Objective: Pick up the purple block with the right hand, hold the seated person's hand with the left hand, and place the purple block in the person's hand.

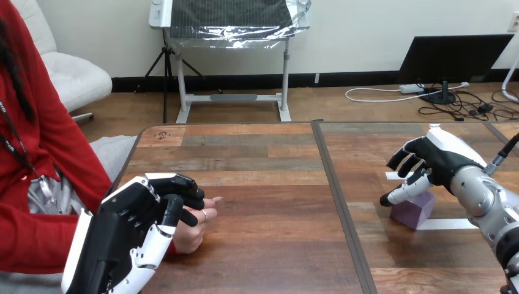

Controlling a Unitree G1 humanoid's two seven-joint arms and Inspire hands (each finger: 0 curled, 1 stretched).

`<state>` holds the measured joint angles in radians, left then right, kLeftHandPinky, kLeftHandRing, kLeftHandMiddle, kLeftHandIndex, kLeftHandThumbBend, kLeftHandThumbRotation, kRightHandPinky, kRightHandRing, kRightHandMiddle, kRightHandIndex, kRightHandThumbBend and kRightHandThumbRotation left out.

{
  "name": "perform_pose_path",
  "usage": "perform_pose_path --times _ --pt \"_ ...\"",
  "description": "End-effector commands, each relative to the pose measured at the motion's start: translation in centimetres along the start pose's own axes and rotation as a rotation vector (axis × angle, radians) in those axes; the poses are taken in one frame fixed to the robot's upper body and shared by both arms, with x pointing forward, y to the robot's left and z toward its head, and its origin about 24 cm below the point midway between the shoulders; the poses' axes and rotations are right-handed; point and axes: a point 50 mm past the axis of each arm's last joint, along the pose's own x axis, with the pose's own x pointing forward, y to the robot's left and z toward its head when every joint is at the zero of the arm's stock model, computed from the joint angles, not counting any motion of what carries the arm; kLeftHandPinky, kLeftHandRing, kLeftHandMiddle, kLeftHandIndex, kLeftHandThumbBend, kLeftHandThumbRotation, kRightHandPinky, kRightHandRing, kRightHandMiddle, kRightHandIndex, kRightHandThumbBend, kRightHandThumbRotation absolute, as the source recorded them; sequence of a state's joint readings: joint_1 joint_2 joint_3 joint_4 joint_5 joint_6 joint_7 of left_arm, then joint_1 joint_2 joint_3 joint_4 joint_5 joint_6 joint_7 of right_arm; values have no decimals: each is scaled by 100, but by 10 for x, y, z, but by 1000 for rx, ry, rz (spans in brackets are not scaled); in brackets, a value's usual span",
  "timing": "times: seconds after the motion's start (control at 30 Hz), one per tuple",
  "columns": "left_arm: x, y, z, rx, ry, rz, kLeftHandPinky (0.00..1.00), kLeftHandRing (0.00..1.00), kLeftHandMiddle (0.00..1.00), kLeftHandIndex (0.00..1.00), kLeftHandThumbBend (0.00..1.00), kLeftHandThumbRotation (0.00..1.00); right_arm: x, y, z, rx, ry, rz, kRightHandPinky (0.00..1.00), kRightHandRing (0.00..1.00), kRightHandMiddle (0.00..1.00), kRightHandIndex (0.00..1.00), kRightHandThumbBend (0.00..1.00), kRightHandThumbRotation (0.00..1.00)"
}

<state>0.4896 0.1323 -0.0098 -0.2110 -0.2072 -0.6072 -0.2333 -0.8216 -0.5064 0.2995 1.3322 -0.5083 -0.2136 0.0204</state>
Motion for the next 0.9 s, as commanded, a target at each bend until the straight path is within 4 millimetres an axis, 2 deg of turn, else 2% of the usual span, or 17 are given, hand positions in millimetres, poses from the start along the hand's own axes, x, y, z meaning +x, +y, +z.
perform_pose_path --times 0.0,0.27,0.87 --pt "10 0 6 17 -67 6 46 57 58 56 28 50 3 -25 15 12 -41 -56 57 63 67 69 97 3" --pt "11 0 4 3 -68 3 46 56 57 55 28 50 3 -26 13 44 -10 -32 63 69 73 74 95 5" --pt "11 -1 4 -2 -60 -7 46 57 57 55 30 50 3 -32 10 -7 19 -18 65 73 77 76 96 10"
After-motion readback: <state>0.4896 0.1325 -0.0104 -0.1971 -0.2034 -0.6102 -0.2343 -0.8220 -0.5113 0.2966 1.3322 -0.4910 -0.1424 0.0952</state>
